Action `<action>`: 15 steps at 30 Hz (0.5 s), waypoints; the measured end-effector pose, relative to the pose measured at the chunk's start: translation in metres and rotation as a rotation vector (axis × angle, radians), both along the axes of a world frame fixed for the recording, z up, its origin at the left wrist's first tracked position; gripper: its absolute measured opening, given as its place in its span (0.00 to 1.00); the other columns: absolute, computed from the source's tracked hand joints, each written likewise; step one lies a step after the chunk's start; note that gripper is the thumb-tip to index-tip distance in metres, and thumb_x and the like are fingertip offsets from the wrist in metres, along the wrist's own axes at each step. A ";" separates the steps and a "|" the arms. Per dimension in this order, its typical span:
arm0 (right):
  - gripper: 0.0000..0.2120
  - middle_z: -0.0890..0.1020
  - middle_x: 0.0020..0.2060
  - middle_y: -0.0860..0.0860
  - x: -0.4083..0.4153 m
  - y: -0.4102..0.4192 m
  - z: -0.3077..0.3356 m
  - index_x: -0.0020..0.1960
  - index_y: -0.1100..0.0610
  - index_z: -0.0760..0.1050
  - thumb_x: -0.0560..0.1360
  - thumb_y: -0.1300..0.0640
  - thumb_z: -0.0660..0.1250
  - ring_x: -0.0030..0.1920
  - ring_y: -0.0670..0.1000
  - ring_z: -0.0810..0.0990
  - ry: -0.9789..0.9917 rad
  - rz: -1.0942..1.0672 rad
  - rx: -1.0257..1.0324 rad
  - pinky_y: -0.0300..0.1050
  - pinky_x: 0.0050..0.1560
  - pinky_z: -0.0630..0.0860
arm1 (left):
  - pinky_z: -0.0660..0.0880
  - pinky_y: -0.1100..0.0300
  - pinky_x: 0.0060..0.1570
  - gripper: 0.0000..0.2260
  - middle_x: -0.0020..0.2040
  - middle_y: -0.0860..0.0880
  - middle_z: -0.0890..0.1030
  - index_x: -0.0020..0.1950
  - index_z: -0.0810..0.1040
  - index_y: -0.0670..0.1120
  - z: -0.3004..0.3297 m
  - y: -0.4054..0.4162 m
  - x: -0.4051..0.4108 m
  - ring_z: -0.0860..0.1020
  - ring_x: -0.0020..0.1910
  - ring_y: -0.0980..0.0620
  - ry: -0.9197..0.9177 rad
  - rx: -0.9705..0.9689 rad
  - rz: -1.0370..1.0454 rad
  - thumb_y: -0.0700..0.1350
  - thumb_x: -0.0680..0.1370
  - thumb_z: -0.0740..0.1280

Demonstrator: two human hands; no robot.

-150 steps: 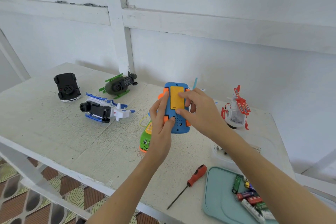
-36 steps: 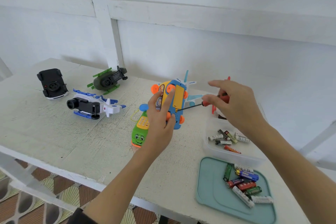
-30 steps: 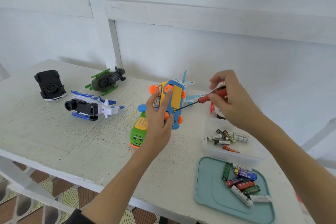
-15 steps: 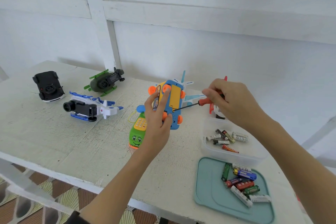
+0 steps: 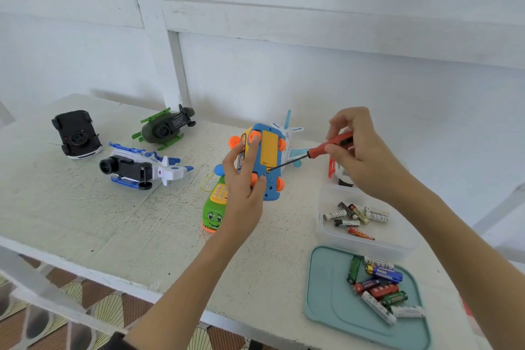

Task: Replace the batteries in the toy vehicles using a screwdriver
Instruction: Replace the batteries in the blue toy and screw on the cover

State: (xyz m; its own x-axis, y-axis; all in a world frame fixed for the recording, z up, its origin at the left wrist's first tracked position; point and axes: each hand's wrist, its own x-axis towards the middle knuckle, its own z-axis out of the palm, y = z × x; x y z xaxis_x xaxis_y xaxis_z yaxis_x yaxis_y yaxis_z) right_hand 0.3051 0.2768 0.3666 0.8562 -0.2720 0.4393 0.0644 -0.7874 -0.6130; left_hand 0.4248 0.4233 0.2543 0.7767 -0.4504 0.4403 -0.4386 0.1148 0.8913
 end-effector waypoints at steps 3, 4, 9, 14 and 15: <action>0.14 0.72 0.29 0.48 0.004 0.000 0.003 0.50 0.56 0.69 0.77 0.45 0.57 0.30 0.43 0.74 0.081 -0.201 -0.209 0.39 0.29 0.65 | 0.77 0.46 0.60 0.30 0.71 0.54 0.55 0.71 0.61 0.69 0.001 -0.001 -0.003 0.67 0.68 0.49 0.020 0.001 -0.002 0.40 0.76 0.56; 0.22 0.71 0.28 0.45 0.005 0.001 0.003 0.50 0.56 0.70 0.75 0.39 0.51 0.31 0.46 0.73 0.175 -0.296 -0.327 0.39 0.29 0.63 | 0.77 0.47 0.60 0.29 0.71 0.53 0.55 0.70 0.61 0.68 0.001 -0.001 -0.004 0.68 0.68 0.50 0.021 -0.002 -0.002 0.40 0.76 0.56; 0.11 0.68 0.46 0.48 0.003 0.008 -0.001 0.53 0.58 0.66 0.76 0.55 0.65 0.36 0.36 0.76 -0.007 -0.045 -0.274 0.30 0.35 0.69 | 0.76 0.57 0.57 0.29 0.70 0.51 0.56 0.71 0.61 0.64 -0.002 0.001 -0.003 0.68 0.61 0.69 0.052 -0.013 -0.005 0.36 0.77 0.57; 0.07 0.72 0.27 0.39 0.010 0.009 0.003 0.52 0.58 0.67 0.78 0.56 0.61 0.33 0.39 0.76 0.041 -0.074 -0.167 0.34 0.33 0.65 | 0.75 0.55 0.61 0.30 0.70 0.53 0.56 0.71 0.60 0.66 -0.006 0.001 -0.002 0.67 0.64 0.63 0.069 0.010 -0.018 0.35 0.78 0.56; 0.14 0.71 0.26 0.40 0.014 0.006 0.004 0.56 0.58 0.68 0.78 0.47 0.57 0.33 0.43 0.75 0.109 -0.180 -0.249 0.38 0.34 0.65 | 0.75 0.59 0.59 0.30 0.70 0.52 0.56 0.71 0.59 0.66 -0.004 0.001 -0.004 0.67 0.64 0.63 0.062 0.020 -0.024 0.36 0.78 0.56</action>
State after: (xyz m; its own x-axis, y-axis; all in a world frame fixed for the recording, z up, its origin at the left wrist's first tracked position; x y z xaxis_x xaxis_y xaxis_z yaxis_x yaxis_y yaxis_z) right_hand 0.3187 0.2831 0.3703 0.8500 -0.3189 0.4193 -0.1450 -0.9068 -0.3957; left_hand 0.4208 0.4244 0.2503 0.7914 -0.4769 0.3823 -0.3796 0.1068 0.9190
